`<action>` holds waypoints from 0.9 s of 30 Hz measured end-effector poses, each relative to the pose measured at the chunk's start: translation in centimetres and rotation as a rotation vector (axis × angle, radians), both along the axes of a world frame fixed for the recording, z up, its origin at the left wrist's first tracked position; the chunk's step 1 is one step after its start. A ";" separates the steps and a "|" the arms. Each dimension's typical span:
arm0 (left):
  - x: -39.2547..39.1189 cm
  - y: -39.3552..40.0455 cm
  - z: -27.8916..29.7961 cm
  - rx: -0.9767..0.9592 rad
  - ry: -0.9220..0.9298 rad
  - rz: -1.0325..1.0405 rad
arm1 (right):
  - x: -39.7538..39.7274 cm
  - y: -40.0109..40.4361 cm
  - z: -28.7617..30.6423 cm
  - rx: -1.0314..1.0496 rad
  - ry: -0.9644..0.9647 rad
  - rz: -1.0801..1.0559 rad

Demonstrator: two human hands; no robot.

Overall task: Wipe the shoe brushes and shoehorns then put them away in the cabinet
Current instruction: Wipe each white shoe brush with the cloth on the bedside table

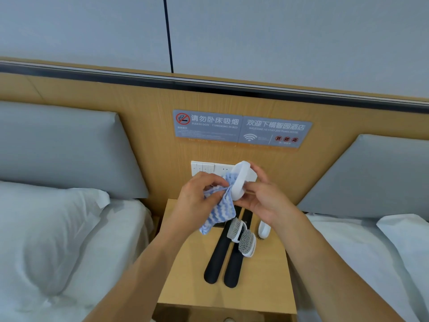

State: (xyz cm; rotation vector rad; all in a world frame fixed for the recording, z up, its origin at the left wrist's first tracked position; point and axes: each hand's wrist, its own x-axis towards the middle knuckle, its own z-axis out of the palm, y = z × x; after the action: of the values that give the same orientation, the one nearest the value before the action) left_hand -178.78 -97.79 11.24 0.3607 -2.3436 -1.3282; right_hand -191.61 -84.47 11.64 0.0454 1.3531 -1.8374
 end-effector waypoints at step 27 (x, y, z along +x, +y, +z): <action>-0.5 -2.2 0.2 0.564 0.069 0.178 | 1.8 0.2 1.5 0.066 0.083 0.262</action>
State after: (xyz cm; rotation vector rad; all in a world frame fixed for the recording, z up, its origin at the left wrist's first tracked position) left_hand -179.28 -99.97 11.45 0.6594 -1.7962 -1.8568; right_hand -189.79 -84.32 13.17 -0.1684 1.4048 -1.5899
